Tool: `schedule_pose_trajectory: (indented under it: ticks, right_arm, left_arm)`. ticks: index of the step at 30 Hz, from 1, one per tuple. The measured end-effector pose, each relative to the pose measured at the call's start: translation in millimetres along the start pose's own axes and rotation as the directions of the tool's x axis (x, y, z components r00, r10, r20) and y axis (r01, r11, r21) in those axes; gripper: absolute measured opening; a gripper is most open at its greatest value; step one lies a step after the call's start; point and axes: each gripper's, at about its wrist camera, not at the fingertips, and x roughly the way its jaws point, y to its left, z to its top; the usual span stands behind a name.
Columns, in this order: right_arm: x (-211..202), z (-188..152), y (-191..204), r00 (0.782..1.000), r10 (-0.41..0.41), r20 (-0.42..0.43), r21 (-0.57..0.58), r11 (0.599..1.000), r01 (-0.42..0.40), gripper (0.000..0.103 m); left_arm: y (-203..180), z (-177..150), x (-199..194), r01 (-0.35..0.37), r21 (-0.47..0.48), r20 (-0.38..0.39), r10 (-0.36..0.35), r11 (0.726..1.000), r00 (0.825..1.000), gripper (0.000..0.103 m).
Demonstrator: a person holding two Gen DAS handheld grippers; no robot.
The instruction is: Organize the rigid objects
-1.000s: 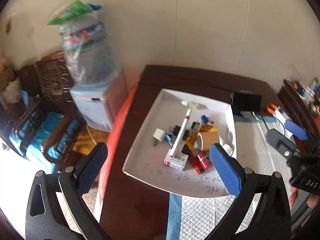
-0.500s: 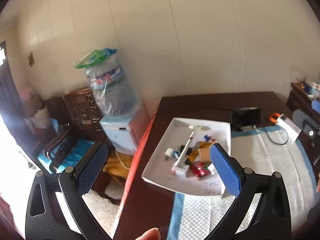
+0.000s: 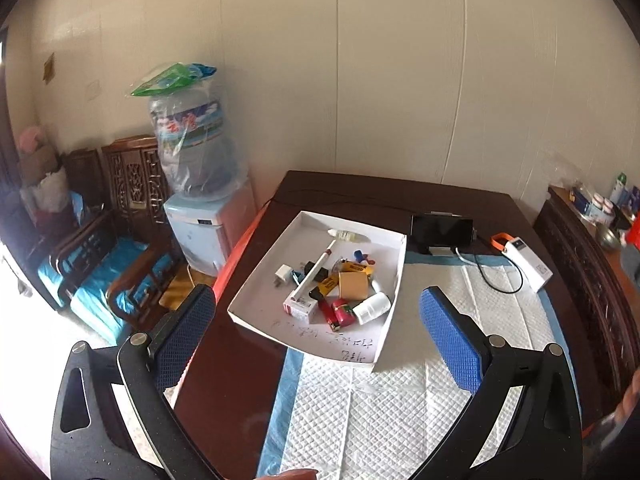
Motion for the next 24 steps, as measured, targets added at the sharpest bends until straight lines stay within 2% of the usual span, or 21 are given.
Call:
schedule_pose_trajectory:
  ticks: [3,6,12,24]
  right_arm:
    - [-7,-10,-11,0.998,0.062,-0.017,0.068,0.996,-0.061,0.103]
    - [-8,-16,-13,0.999,0.047,-0.020,0.056,0.997,-0.046,0.103]
    - [-5,-18,-15,0.996,0.079,-0.043,0.063,0.995,-0.076,0.103]
    - [4,-17,-21,0.994,0.097,-0.057,0.055,0.994,-0.094,0.103]
  left_arm:
    - [-3,-5,0,0.007,-0.002,-0.015,-0.007,1.000,1.000,0.103]
    - [-8,-6,1,0.012,0.007,-0.025,-0.012,1.000,1.000,0.103]
    - [-15,-6,-1,0.042,0.015,-0.025,-0.042,0.999,0.999,0.103]
    - [-15,-5,9,0.031,-0.015,-0.044,-0.032,0.999,0.999,0.103]
